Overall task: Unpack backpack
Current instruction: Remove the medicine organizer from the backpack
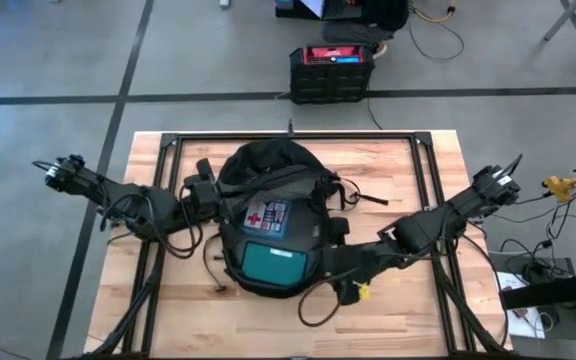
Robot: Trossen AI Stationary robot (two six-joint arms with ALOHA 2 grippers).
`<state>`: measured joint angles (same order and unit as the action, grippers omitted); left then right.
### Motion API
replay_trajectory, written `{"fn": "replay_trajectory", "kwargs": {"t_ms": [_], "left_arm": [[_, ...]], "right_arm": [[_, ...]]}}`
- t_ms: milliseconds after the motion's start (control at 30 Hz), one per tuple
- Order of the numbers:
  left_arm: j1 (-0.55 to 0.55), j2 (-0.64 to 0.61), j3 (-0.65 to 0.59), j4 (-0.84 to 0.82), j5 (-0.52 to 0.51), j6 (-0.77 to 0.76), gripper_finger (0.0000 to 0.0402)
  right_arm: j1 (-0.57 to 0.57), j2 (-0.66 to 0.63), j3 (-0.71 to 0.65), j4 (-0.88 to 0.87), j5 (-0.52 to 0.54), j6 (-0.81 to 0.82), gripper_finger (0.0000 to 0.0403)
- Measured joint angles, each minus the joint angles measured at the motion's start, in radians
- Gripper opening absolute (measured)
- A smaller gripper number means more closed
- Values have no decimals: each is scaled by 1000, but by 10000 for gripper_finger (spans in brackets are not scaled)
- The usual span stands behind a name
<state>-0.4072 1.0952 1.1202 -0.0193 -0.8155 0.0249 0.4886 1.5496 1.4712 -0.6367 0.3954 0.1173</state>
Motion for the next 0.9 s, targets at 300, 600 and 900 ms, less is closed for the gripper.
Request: {"fn": "replay_trajectory", "kwargs": {"t_ms": [300,600,900], "left_arm": [[32,5,78,-13,84,7,1],[32,5,81,-14,85,9,1],[32,5,82,-13,86,10,1]], "right_arm": [[-98,225,-23,212,0,-159,271],[-99,227,-23,215,0,-166,271],[-99,229,-23,217,0,-171,271]]}}
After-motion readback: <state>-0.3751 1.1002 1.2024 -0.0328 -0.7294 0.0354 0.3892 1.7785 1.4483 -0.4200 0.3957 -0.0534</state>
